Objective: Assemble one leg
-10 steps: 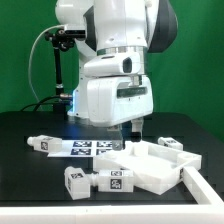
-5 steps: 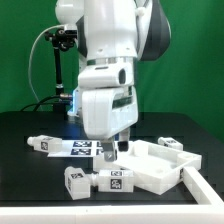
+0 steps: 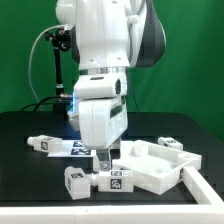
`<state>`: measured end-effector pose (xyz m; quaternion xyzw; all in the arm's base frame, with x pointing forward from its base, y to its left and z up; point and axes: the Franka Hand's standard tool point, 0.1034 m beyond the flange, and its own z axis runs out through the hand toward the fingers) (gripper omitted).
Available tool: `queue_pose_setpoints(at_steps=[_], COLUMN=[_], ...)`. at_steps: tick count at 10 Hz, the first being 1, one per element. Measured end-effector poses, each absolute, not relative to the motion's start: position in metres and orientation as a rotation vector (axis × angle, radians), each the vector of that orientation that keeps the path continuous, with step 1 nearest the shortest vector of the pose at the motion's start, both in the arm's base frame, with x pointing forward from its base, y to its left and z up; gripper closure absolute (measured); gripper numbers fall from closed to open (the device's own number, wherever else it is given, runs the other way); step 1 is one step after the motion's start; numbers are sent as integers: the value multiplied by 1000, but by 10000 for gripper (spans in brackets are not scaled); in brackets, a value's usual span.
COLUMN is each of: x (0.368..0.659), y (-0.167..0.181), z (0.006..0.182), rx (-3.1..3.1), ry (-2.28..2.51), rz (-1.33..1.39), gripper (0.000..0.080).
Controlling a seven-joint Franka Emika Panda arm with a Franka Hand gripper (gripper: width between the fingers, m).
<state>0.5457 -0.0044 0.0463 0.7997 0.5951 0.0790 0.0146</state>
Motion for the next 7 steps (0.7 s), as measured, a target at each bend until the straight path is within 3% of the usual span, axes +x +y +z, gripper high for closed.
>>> queue_pose_setpoints(at_steps=[7], x=[536], y=[-14], z=[16], rx=[2510], ry=[1874], rz=[206], gripper=[150])
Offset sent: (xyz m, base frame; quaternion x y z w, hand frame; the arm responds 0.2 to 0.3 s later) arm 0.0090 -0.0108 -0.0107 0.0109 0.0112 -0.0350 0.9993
